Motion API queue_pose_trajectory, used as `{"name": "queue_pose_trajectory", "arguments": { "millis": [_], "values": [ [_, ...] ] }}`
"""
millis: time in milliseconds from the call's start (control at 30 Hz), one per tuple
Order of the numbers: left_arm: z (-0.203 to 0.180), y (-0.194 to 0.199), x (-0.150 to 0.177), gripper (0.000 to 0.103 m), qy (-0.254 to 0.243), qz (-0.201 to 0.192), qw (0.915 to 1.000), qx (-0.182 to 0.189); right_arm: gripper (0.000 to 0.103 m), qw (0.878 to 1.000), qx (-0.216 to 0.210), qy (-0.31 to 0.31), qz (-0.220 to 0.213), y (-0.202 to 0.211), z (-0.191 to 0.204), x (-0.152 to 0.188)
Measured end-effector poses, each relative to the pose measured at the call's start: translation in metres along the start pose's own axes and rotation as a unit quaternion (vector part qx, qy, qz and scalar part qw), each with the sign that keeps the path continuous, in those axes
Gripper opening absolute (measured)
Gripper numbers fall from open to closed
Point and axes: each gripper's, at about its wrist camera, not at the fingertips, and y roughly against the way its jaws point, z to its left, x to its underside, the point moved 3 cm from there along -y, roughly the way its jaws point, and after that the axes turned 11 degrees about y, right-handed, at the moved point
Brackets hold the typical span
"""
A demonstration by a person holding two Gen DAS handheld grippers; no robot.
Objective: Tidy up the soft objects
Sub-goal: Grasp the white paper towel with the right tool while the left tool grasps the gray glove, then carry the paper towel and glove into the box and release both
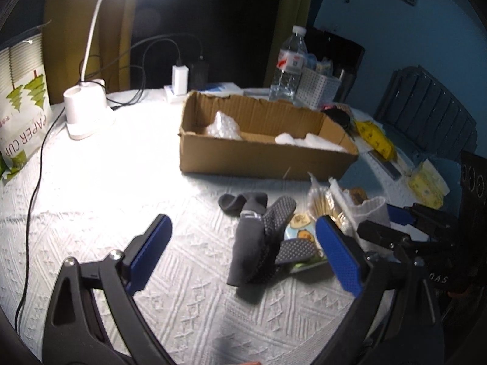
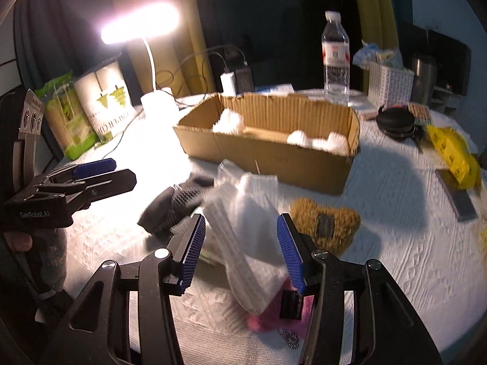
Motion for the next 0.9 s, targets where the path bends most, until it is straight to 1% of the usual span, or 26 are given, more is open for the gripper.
{"name": "queue_pose_trajectory", "arguments": {
  "millis": [33, 100, 167, 233, 300, 367, 400, 433, 467, 500, 533, 600, 667, 700, 900],
  "values": [
    [0.000, -0.005, 0.002, 0.096, -0.002, 0.007, 1.0000, -0.005, 0.051, 1.000, -0.002, -0.002, 0.001, -0.001, -0.002, 0.003],
    [0.000, -0.016, 0.006, 0.096, -0.003, 0.020, 0.9996, -0.018, 0.044, 1.000, -0.009, -0.005, 0.001, -0.002, -0.006, 0.006],
    [0.001, -0.027, 0.010, 0.096, -0.001, 0.036, 0.9987, -0.035, 0.022, 1.000, -0.010, 0.001, 0.002, -0.003, -0.007, 0.007],
    [0.004, -0.037, 0.013, 0.096, 0.001, 0.049, 0.9976, -0.048, 0.014, 1.000, -0.008, 0.010, 0.000, -0.003, -0.008, 0.008],
    [0.005, -0.046, 0.017, 0.095, -0.002, 0.064, 0.9962, -0.059, 0.011, 1.000, -0.009, 0.015, -0.005, -0.001, -0.010, 0.010],
    [0.006, -0.053, 0.019, 0.095, -0.007, 0.075, 0.9953, -0.062, 0.009, 1.000, -0.010, 0.011, -0.010, 0.001, -0.014, 0.011],
    [0.006, -0.055, 0.021, 0.084, -0.008, 0.079, 0.9949, -0.061, 0.009, 1.000, -0.010, 0.009, -0.012, 0.002, -0.015, 0.012],
    [0.007, -0.058, 0.022, 0.068, -0.008, 0.086, 0.9942, -0.063, 0.009, 1.000, -0.010, 0.008, -0.015, 0.003, -0.017, 0.011],
    [0.007, -0.061, 0.021, 0.062, -0.010, 0.092, 0.9937, -0.065, 0.008, 1.000, -0.010, 0.006, -0.019, 0.005, -0.019, 0.011],
    [0.007, -0.063, 0.021, 0.051, -0.011, 0.094, 0.9935, -0.062, 0.008, 1.000, -0.010, 0.005, -0.024, 0.008, -0.021, 0.010],
    [0.006, -0.063, 0.021, 0.044, -0.013, 0.095, 0.9938, -0.056, 0.008, 1.000, -0.010, 0.005, -0.028, 0.010, -0.022, 0.009],
    [0.002, -0.063, 0.021, 0.037, -0.019, 0.096, 0.9942, -0.045, 0.008, 0.999, -0.006, 0.007, -0.037, 0.016, -0.024, 0.006],
    [-0.002, -0.061, 0.020, 0.033, -0.023, 0.092, 0.9948, -0.037, 0.008, 0.999, -0.002, 0.007, -0.044, 0.022, -0.026, 0.003],
    [-0.003, -0.058, 0.018, 0.029, -0.020, 0.088, 0.9954, -0.030, 0.008, 0.999, -0.001, 0.007, -0.048, 0.024, -0.027, 0.001],
    [-0.008, -0.038, 0.000, 0.026, -0.018, 0.059, 0.9981, -0.002, 0.008, 0.998, 0.012, 0.014, -0.067, 0.037, -0.026, -0.012]
  ]
}}
